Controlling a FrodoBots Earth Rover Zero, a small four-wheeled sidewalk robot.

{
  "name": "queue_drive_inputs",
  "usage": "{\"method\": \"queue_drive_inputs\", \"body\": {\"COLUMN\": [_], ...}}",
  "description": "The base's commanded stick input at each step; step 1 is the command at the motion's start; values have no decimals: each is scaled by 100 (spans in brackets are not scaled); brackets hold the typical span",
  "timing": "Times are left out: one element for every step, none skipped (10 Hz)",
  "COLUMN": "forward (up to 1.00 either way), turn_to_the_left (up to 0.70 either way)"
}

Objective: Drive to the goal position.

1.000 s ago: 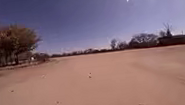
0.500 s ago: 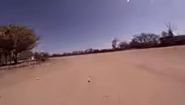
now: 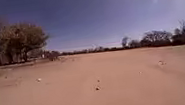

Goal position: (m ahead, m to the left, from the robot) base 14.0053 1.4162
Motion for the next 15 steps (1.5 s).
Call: {"method": "queue_drive_inputs", "body": {"forward": [100,100,100,100,100,100,100,100,100,100,100,100,100,100,100], "turn_to_the_left": [0,0,0,0,0,0,0,0,-7,-27,-27,-27,-3,0,0]}}
